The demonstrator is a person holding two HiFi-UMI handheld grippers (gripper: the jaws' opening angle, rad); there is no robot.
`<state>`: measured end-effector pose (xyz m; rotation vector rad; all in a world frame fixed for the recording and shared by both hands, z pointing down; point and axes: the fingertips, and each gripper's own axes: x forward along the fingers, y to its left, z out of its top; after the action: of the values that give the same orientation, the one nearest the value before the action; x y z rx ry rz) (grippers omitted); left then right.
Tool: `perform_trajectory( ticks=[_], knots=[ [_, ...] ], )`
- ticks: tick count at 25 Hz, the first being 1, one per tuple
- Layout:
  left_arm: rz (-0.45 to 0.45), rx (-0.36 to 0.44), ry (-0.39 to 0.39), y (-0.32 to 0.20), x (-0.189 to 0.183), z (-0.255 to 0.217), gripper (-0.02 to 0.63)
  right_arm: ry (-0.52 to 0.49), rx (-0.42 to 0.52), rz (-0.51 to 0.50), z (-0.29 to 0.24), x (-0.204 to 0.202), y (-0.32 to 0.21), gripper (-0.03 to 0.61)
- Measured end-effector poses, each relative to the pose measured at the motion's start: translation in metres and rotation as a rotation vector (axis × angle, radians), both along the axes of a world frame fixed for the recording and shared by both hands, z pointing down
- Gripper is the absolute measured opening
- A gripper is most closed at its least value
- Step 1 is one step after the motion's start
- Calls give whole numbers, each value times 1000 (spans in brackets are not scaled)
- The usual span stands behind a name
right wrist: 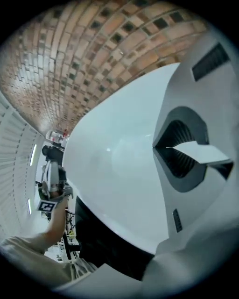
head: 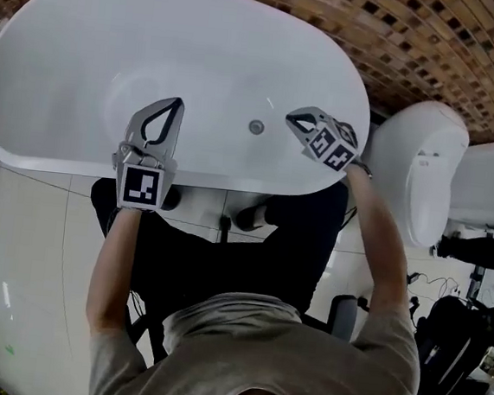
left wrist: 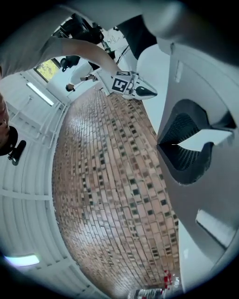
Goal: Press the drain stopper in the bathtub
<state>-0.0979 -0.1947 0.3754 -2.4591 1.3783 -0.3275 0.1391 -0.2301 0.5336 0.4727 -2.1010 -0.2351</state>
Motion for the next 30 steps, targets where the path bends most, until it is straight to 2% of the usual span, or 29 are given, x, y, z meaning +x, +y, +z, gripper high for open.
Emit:
perform_trajectory(
  ticks=[2,5,9,11,14,18,21,25,30],
  knots=[
    [-45,26,-9,-9,-6,10,8,49,-70,-3,45,-1,-20,0],
    [-51,89,-18,-11,-8,13,8,122,-182,-2,113,-2,-41,0],
    [-31,160,80,-10,-8,4,5,186,-300,28,197,-3,-67,0],
    [-35,158,87,-12,-6,13,6,207,-338,58,235,0,-77,0],
    [-40,146,52,-14,-1,27,3,221,-372,100,285,9,-85,0],
    [19,145,-17,-13,17,33,2,240,-405,115,344,19,-85,0],
    [23,123,-31,-18,21,38,2,272,-409,126,381,24,-88,0],
    [20,97,-34,-21,21,43,0,313,-399,112,415,21,-87,0],
    [28,83,-45,-23,21,45,0,297,-410,129,427,21,-90,9]
  ],
)
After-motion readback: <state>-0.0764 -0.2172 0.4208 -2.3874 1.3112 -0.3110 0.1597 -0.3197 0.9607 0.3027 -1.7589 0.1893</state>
